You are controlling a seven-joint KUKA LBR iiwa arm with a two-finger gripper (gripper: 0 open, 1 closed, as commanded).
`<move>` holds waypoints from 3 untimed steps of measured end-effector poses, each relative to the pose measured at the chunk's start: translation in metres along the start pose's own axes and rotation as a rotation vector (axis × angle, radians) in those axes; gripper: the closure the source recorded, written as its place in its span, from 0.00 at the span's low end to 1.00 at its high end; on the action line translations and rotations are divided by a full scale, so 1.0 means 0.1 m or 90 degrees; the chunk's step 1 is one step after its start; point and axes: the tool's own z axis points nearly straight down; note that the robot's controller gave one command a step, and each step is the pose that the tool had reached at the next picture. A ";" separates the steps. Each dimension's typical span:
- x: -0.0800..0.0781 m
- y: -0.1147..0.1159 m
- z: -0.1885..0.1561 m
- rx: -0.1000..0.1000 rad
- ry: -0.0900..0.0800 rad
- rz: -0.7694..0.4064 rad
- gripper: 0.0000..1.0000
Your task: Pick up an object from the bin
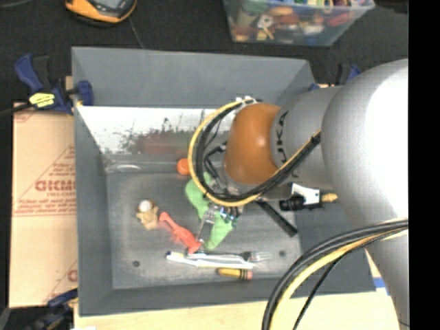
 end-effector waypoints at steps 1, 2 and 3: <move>-0.44 -0.04 0.03 -0.002 -0.003 0.082 1.00; -0.44 -0.04 0.03 -0.002 -0.003 0.082 1.00; -0.42 -0.05 -0.18 0.000 0.002 0.081 1.00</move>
Offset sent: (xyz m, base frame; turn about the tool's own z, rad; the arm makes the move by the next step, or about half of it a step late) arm 0.0000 0.0000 0.0000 0.0000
